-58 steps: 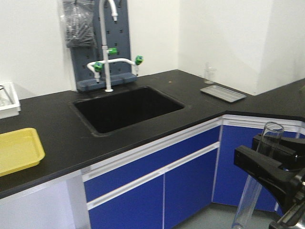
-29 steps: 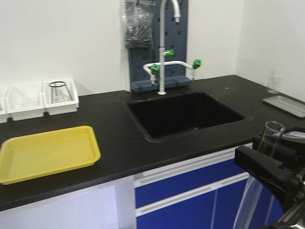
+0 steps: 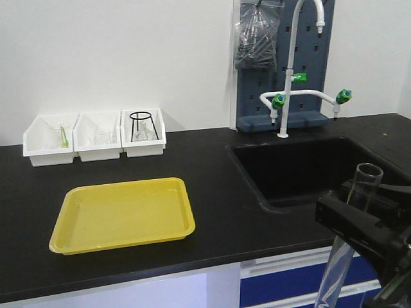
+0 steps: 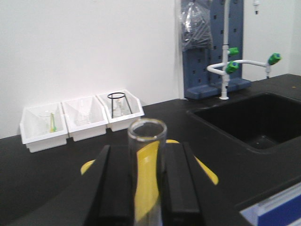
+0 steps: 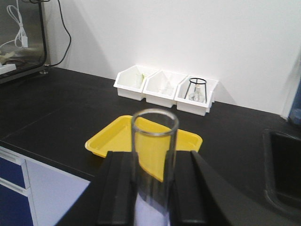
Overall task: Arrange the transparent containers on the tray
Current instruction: 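Drive the base up to the yellow tray beside the sink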
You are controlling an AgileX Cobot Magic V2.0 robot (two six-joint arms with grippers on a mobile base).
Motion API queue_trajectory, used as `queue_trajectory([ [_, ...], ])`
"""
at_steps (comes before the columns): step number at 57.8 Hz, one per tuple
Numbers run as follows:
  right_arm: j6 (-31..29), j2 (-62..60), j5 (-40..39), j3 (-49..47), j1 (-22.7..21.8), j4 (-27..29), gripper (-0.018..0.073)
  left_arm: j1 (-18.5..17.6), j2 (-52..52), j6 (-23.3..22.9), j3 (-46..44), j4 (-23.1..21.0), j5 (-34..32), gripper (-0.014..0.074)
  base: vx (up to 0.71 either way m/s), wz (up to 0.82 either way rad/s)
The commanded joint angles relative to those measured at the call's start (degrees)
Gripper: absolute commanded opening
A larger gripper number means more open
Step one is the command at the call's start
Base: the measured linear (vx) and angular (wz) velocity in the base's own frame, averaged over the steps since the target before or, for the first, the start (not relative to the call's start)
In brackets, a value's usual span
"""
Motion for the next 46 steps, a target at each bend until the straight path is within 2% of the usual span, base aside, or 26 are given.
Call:
queue_trajectory([
  [1,-0.63,-0.31,-4.87,-1.81,-0.13,-0.73,0.0113,-0.34,0.07,-0.15,-1.75,-0.22,-4.27,0.0146,0.19,0.25],
  [46,-0.63,-0.31,-4.93,-1.81,-0.13,-0.73,0.0113,-0.34,0.07,-0.15,-1.75,-0.22,-4.27,0.0146,0.25,0.18],
])
